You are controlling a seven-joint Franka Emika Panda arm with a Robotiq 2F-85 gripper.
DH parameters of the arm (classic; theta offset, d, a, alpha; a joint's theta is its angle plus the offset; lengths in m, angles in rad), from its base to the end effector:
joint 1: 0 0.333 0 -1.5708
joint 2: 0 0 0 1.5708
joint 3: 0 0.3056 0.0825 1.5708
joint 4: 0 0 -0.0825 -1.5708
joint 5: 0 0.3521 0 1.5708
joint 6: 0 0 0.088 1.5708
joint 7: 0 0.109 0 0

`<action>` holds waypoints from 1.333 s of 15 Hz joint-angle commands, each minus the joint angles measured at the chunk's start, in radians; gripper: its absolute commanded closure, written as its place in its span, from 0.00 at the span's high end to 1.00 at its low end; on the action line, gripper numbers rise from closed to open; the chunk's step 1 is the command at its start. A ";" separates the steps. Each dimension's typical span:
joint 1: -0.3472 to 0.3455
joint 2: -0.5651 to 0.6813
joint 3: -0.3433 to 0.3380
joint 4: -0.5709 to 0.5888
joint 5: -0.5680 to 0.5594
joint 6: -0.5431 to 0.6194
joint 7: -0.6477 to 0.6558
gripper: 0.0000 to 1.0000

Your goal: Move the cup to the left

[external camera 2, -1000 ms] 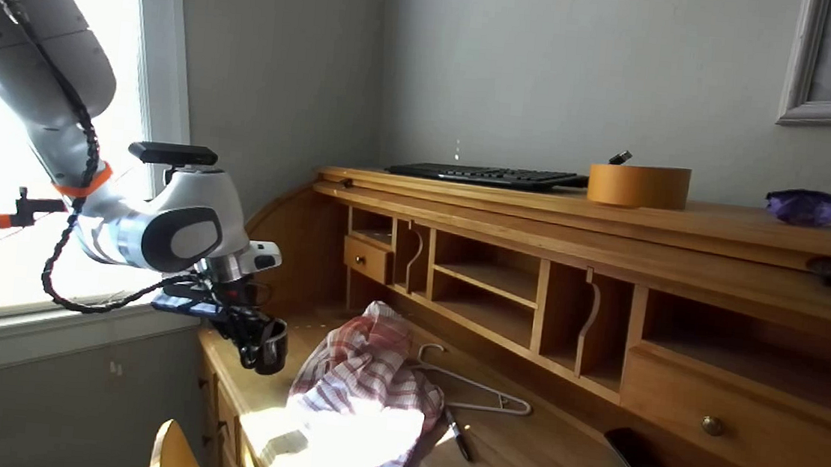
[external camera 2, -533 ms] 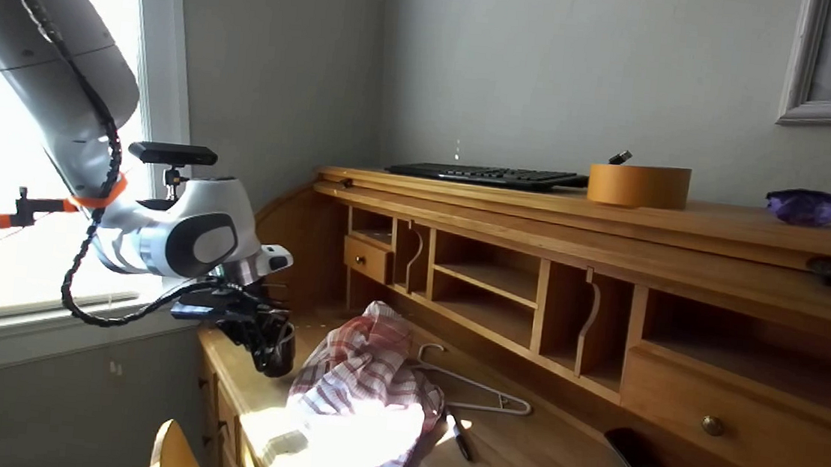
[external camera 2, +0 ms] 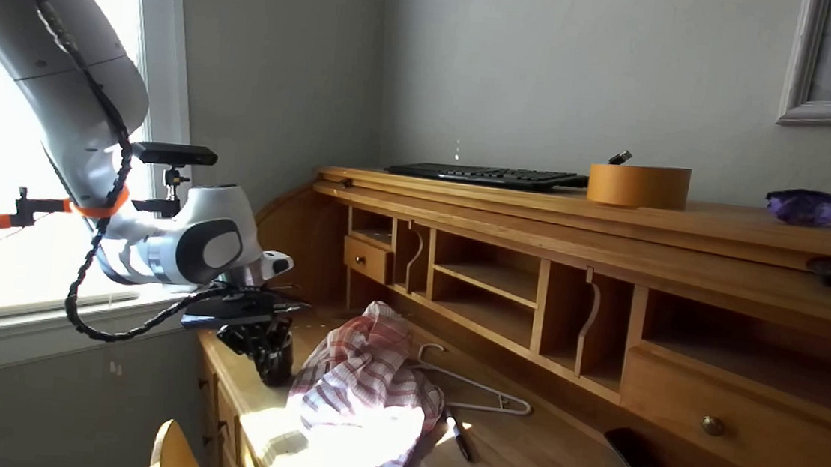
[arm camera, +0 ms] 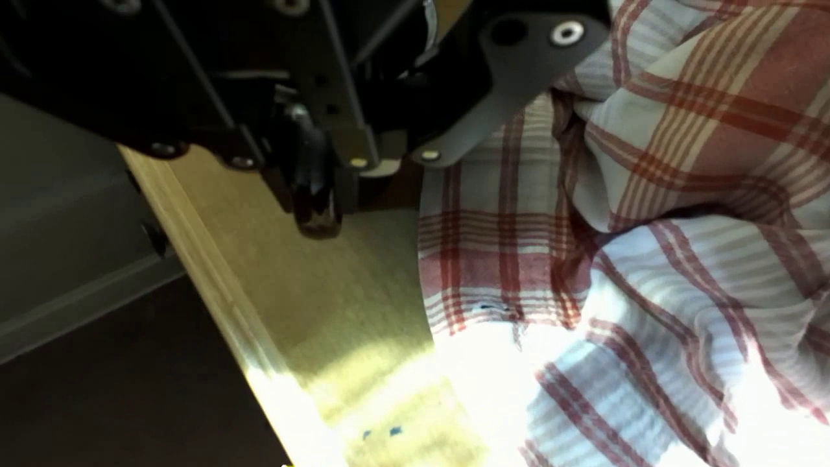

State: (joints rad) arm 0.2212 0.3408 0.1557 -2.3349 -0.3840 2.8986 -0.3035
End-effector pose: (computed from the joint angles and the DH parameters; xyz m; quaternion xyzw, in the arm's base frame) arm 0.4736 0.2122 0.2304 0.8642 0.4879 0.1169 0.0375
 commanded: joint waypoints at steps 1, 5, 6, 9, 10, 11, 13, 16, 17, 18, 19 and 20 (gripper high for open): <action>0.009 0.023 -0.012 0.027 -0.047 -0.002 -0.038 0.04; 0.010 0.035 -0.013 0.041 -0.067 0.000 -0.061 0.04; 0.014 0.037 -0.017 0.047 -0.073 -0.002 -0.062 0.04; 0.024 0.044 -0.029 0.061 -0.089 -0.002 -0.062 0.42; 0.025 0.044 -0.031 0.066 -0.093 -0.004 -0.060 0.49; 0.025 0.043 -0.031 0.070 -0.096 -0.006 -0.063 0.55; 0.016 0.039 -0.022 0.076 -0.096 -0.007 -0.075 0.71; -0.002 0.016 0.005 0.075 -0.073 -0.038 -0.116 0.93; -0.005 0.004 0.010 0.073 -0.069 -0.065 -0.125 0.99; -0.012 -0.013 0.022 0.070 -0.061 -0.103 -0.147 1.00; -0.021 -0.032 0.034 0.065 -0.049 -0.146 -0.168 1.00; -0.018 -0.067 0.033 0.060 -0.051 -0.200 -0.173 1.00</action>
State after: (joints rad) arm 0.2204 0.3494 0.1629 -2.2608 -0.4513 2.8304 -0.4273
